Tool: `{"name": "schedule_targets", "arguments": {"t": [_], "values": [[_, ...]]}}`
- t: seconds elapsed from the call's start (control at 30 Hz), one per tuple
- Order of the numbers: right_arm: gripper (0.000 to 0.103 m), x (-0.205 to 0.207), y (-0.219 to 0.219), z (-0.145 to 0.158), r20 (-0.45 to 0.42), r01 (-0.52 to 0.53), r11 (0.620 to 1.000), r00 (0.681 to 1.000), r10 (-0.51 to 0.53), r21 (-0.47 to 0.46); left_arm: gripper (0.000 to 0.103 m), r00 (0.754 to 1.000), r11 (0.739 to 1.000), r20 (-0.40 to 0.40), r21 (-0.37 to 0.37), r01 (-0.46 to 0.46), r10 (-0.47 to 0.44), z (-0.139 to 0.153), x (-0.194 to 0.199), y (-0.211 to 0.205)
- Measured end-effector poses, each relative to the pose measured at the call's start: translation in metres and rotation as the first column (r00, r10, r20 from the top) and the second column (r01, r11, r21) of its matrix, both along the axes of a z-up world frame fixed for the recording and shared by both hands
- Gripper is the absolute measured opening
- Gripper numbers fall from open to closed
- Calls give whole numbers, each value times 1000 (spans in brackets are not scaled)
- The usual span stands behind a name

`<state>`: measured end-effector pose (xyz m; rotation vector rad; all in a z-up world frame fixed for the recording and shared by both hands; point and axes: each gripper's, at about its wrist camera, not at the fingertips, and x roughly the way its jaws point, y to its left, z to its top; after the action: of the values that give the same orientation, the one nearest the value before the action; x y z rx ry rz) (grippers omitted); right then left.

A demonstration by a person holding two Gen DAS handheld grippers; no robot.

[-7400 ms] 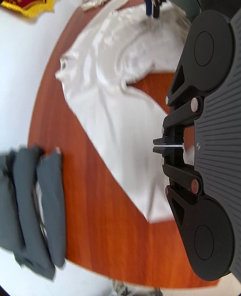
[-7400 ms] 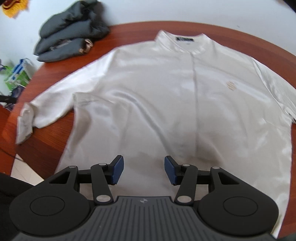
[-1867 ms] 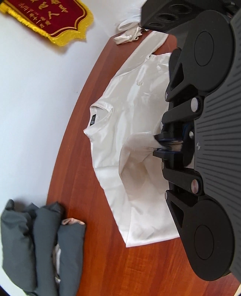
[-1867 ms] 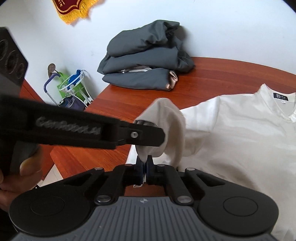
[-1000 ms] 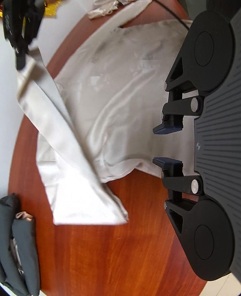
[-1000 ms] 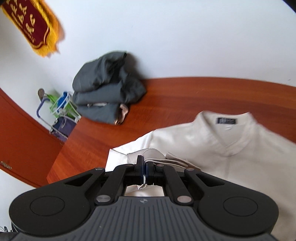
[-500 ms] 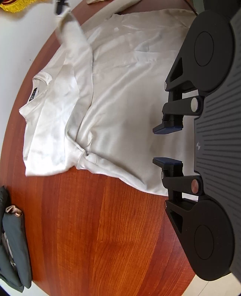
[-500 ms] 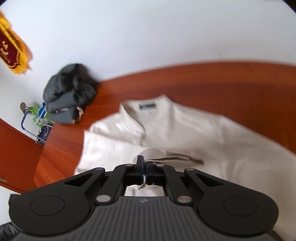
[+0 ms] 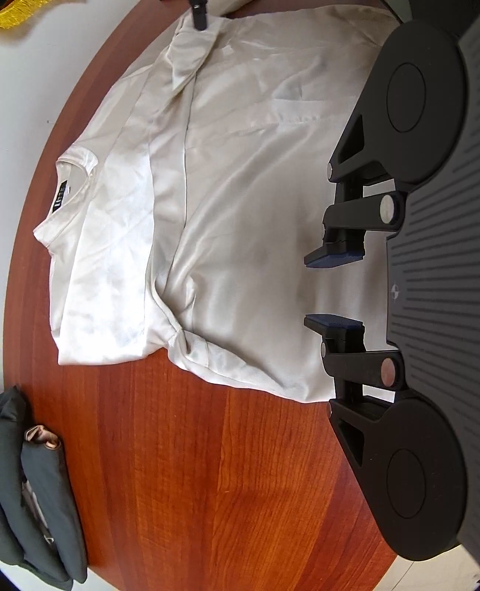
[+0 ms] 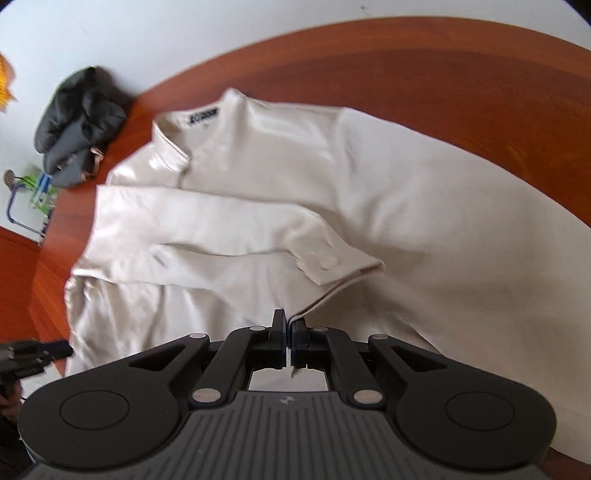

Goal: Fold clothes
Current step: 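Fold the held side edge over the shirt body with the right gripper and open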

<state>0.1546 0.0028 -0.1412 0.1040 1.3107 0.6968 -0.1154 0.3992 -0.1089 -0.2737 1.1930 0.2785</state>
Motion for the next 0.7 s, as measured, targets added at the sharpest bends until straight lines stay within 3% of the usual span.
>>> {"name": "schedule_targets", "arguments": {"t": [0.33,0.47,0.63,0.7], "values": [[3,-1,-20,1,24,15,996,1000,-13,-87,31,998,997,10,37,-68,68,-9,21,30],[12,-3,-26,4,59,25,993,998,-19,-119,31,995,994,5,48,-100,100,-11,20,39],[14,-7,-39,14,105,71,989,993,-58,-128,31,994,993,5,43,-112,111,-9,15,43],[21,-12,-47,18,125,105,986,988,-89,-133,31,994,993,7,41,-113,112,-6,12,43]]}}
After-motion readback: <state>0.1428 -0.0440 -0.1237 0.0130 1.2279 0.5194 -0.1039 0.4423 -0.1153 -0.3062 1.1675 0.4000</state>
